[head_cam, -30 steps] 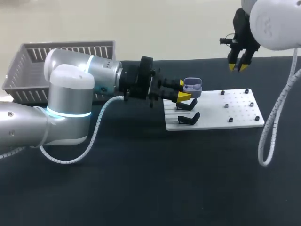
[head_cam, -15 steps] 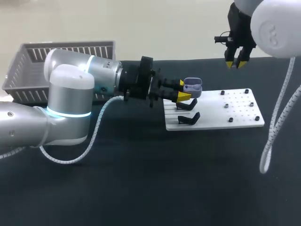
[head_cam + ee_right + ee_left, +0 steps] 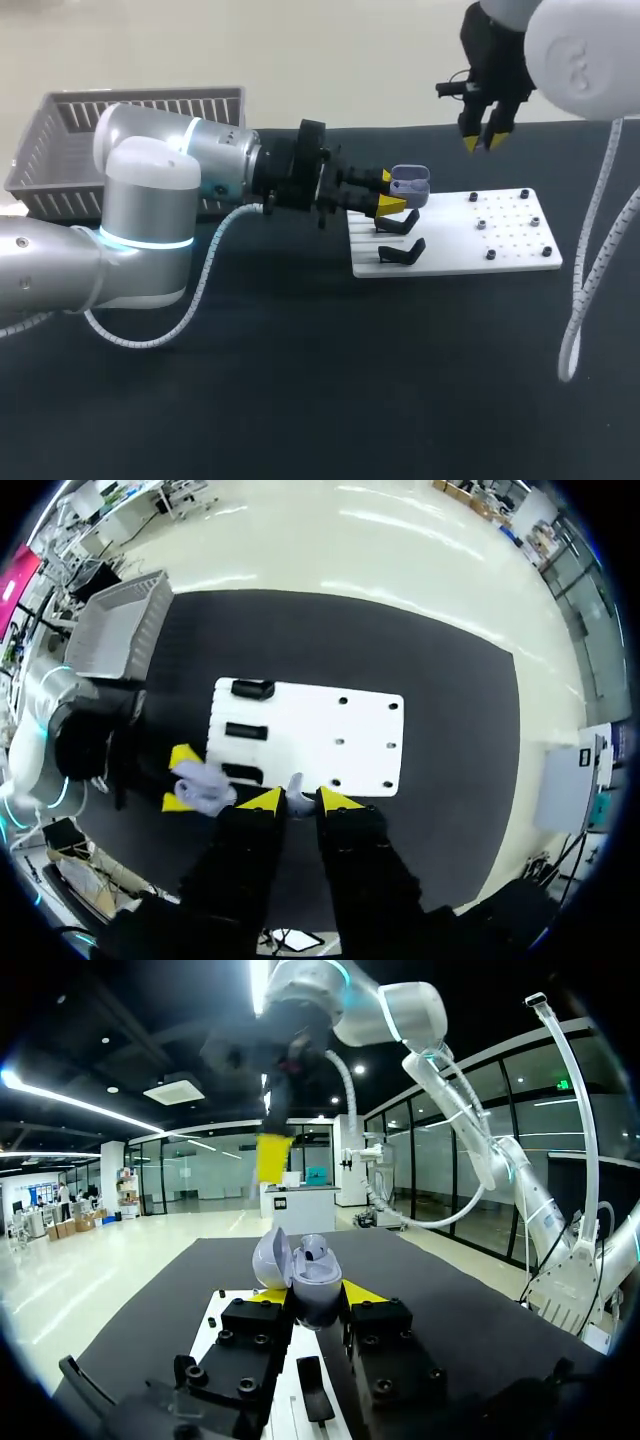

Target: Pick up each earbud case from the left stands, insert the matching earbuds, close the lid, and place the case in the box.

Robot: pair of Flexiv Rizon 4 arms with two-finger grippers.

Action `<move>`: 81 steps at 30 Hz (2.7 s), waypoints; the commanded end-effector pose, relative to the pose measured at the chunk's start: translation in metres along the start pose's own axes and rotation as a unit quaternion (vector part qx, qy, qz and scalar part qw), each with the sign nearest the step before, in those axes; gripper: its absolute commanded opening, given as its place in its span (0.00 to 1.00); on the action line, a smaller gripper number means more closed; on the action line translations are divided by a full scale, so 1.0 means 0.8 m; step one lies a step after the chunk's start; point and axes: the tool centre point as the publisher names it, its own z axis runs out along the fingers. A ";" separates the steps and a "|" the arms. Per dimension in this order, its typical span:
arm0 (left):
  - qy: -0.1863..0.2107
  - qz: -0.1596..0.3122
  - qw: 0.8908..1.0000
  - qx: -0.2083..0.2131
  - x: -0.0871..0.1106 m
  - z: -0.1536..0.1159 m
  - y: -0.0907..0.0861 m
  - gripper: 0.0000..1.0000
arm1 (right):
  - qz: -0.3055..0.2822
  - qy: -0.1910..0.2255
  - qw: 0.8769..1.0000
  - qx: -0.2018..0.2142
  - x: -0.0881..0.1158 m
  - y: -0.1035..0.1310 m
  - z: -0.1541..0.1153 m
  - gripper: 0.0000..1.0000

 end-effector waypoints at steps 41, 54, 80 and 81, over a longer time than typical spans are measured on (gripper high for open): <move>-0.001 0.001 1.000 -0.002 0.001 0.000 -0.001 0.00 | -0.117 0.080 0.990 0.019 0.027 0.112 0.009 0.00; -0.001 0.001 1.000 -0.002 0.001 0.000 -0.001 0.00 | -0.118 0.072 0.990 0.030 0.027 0.117 0.018 0.00; -0.001 0.001 1.000 -0.002 0.001 0.000 -0.001 0.00 | -0.090 0.072 0.993 0.036 0.024 0.107 0.037 0.00; -0.001 0.001 1.000 -0.002 0.001 0.000 -0.001 0.00 | -0.089 0.071 0.993 0.036 0.023 0.107 0.037 0.00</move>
